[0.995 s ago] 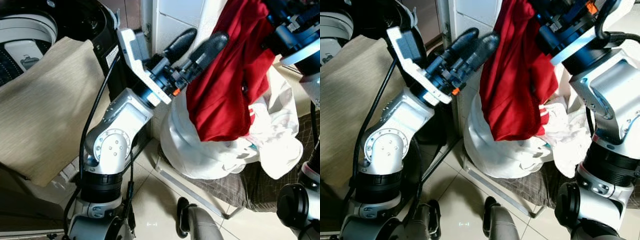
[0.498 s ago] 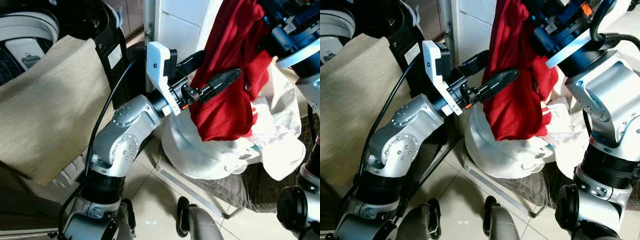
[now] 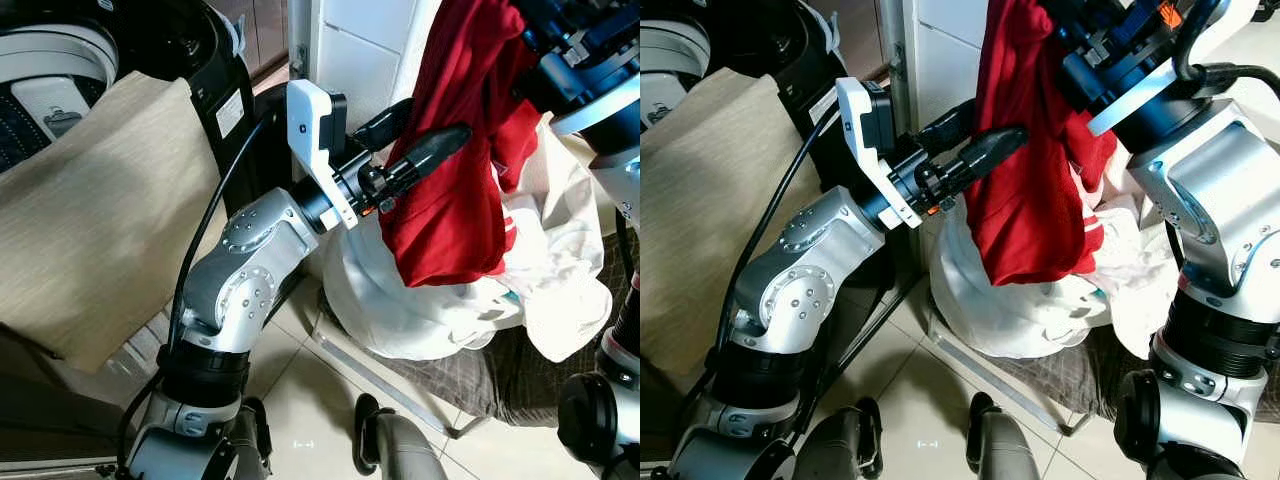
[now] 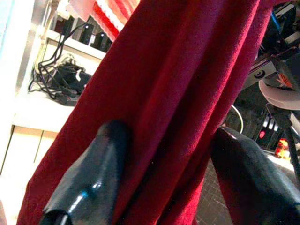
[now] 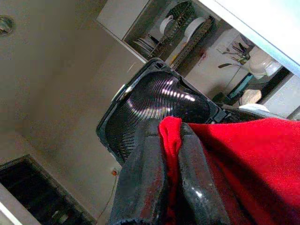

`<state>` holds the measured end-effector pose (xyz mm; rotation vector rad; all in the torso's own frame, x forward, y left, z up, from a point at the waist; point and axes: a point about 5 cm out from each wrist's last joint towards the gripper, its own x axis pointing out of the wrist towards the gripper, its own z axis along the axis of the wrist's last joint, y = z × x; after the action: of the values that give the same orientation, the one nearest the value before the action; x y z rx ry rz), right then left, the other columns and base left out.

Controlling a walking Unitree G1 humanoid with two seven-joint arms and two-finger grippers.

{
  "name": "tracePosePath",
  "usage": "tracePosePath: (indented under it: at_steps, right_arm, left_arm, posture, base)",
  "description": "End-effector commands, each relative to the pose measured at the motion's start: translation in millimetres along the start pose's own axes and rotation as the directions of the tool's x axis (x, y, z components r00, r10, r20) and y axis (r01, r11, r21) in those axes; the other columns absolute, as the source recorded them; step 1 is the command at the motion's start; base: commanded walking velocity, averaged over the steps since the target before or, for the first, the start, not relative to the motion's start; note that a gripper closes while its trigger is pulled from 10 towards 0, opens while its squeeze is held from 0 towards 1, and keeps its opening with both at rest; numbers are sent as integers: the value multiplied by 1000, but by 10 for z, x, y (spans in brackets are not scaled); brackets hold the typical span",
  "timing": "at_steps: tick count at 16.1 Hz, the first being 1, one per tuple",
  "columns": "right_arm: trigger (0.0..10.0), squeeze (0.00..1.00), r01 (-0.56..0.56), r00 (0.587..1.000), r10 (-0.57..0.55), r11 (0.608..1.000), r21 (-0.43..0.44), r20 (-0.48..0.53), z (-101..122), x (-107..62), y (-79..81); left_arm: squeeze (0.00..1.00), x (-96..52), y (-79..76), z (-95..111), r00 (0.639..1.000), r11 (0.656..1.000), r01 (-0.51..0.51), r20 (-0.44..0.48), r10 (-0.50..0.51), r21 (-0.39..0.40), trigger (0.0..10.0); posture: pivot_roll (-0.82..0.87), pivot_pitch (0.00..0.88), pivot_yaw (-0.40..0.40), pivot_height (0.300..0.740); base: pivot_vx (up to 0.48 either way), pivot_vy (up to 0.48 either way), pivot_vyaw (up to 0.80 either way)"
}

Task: Clothes washing

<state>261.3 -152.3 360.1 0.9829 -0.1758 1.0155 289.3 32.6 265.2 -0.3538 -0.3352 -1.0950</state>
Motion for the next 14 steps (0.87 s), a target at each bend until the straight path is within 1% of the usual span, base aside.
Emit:
tracePosePath:
  at_steps: [1,14]
  right_arm:
    - [0,0,-29,1000,29,999,-18,2,7,-27,65]
    - [0,0,-29,1000,29,999,-18,2,7,-27,65]
  left_arm:
    - [0,6,-39,19,1000,1000,22,22,-22,-1,0]
    - [0,6,-39,19,1000,1000,22,22,-22,-1,0]
  posture:
    - [-166,155,-14,740]
    - [-166,155,-14,740]
  base:
    - [0,0,0]
    - [0,0,0]
